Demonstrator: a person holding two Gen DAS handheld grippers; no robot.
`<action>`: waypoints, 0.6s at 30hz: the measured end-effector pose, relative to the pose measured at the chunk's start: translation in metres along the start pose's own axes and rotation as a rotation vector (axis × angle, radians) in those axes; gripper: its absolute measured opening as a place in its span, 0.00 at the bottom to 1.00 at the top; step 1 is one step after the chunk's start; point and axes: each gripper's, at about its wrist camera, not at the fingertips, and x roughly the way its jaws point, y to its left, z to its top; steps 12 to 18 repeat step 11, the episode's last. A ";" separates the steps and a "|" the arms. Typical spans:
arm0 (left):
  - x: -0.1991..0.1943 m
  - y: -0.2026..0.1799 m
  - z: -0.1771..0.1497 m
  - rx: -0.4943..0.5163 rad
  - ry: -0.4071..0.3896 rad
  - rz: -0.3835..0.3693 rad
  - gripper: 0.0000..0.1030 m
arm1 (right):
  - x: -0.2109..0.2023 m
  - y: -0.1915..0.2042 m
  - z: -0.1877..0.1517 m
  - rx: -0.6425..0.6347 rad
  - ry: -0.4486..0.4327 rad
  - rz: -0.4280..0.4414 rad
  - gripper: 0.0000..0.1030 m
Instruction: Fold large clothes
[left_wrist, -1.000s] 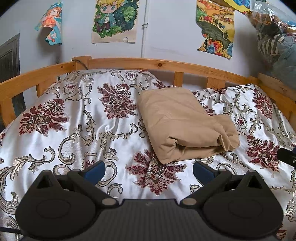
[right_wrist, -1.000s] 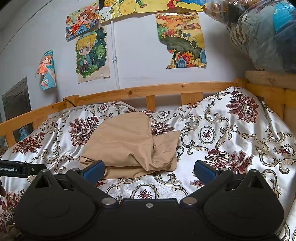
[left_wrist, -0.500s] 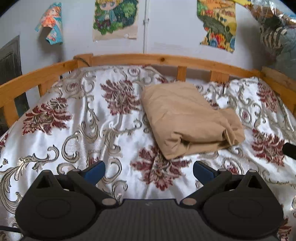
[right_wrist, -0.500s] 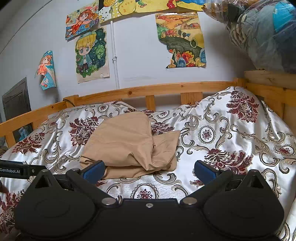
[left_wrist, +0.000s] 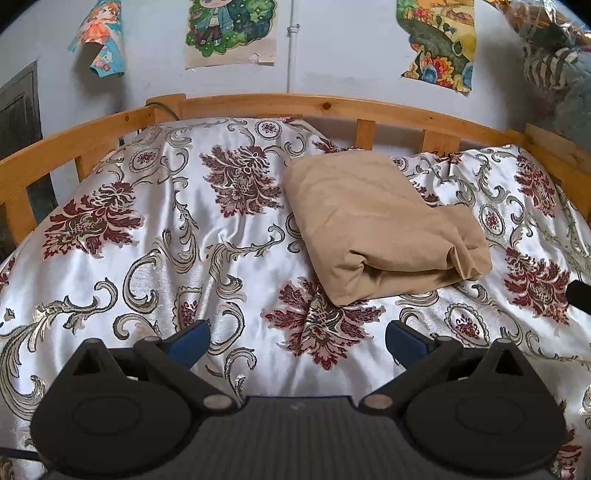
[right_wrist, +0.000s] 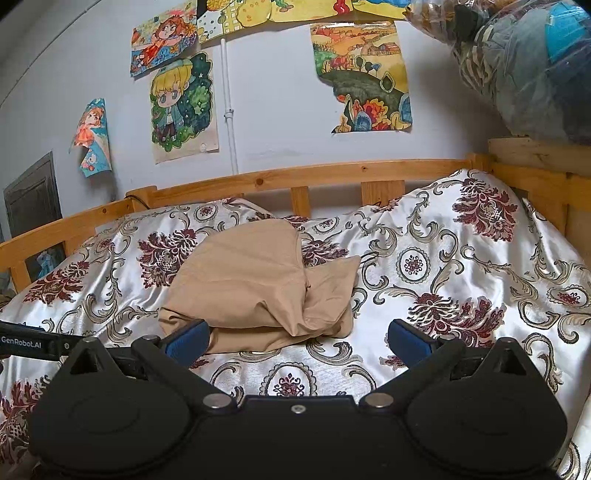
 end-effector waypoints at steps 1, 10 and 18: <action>0.000 0.000 0.000 0.006 0.002 0.002 1.00 | 0.000 0.001 -0.001 0.000 0.001 0.000 0.99; 0.000 -0.001 -0.001 0.015 -0.001 0.003 1.00 | -0.001 0.002 -0.001 0.004 0.005 -0.005 0.99; 0.001 -0.001 -0.001 0.015 0.000 0.004 1.00 | 0.000 0.002 -0.002 0.005 0.009 -0.008 0.99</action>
